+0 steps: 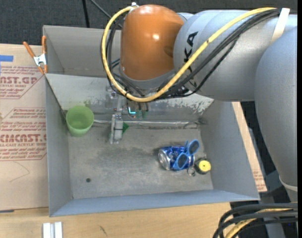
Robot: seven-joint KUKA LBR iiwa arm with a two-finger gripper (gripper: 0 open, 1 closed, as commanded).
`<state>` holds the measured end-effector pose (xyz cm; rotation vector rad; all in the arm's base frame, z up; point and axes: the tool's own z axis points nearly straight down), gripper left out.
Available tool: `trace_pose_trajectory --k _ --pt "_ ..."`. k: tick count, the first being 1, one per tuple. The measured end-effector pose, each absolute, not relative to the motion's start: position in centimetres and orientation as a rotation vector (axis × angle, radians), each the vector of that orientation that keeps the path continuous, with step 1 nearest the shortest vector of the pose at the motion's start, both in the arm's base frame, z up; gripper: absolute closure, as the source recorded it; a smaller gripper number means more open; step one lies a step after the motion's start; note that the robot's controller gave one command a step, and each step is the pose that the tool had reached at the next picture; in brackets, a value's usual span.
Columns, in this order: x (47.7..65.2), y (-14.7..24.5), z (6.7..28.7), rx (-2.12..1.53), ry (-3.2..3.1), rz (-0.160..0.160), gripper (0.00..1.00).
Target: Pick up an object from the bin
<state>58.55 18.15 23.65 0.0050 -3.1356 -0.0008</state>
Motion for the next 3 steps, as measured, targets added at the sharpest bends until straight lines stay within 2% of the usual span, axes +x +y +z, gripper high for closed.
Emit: trace_pose_trajectory --k 1,2,3 --pt "58.3 9.8 18.4 -0.152 -3.134 0.006 0.0" --pt "59.2 11.5 9.9 0.1 -3.137 0.0 0.0" --pt "59.1 9.7 6.8 0.115 -3.138 0.0 0.0"
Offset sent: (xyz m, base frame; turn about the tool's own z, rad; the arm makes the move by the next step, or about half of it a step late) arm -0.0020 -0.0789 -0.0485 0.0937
